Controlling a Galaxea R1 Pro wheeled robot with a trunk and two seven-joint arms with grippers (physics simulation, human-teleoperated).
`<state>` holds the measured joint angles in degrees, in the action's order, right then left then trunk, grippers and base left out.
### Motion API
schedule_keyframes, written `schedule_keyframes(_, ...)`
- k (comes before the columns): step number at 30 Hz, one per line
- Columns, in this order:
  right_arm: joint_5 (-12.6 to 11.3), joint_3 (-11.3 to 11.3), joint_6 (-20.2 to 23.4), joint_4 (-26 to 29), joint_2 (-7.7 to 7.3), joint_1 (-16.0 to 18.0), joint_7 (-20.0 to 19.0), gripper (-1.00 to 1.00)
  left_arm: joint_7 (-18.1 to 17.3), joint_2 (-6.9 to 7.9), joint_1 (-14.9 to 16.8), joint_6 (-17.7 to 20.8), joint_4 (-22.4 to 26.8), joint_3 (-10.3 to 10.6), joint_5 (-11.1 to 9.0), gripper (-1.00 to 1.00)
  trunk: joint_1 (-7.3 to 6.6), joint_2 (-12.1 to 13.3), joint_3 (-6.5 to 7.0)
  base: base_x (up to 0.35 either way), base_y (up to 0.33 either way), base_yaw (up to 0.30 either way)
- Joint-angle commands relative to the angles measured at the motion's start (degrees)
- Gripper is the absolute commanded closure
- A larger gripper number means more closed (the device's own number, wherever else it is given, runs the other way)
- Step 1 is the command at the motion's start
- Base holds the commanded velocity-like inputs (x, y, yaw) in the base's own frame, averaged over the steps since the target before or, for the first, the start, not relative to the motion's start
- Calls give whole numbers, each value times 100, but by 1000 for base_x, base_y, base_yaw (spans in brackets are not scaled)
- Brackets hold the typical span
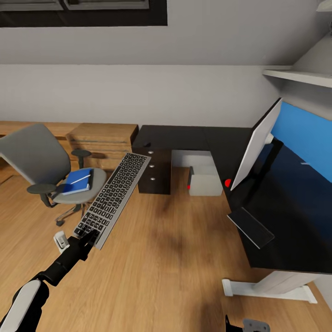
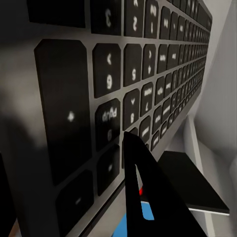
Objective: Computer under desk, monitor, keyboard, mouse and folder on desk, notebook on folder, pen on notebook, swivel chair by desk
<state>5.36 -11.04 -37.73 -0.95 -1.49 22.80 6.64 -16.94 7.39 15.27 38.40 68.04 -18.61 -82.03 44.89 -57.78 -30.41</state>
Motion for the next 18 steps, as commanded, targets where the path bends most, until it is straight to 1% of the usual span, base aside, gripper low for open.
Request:
schedule_keyframes(1, 59, -31, -20, -10, 0, 5, 31, -100, -3, -1, 4, 40, -2, -8, -15, 100, 0, -3, 4, 0, 0, 0)
schedule_keyframes(13, 60, -32, -32, -10, 13, 5, 31, -100, 15, -17, 4, 34, -10, 10, -27, 100, 0, -3, 112, 0, 0, 0)
schedule_keyframes(18, 61, -34, -204, -10, 6, 5, 31, -100, 4, -3, 3, 36, -10, 1, -18, 100, 0, -3, 157, 0, 0, 0)
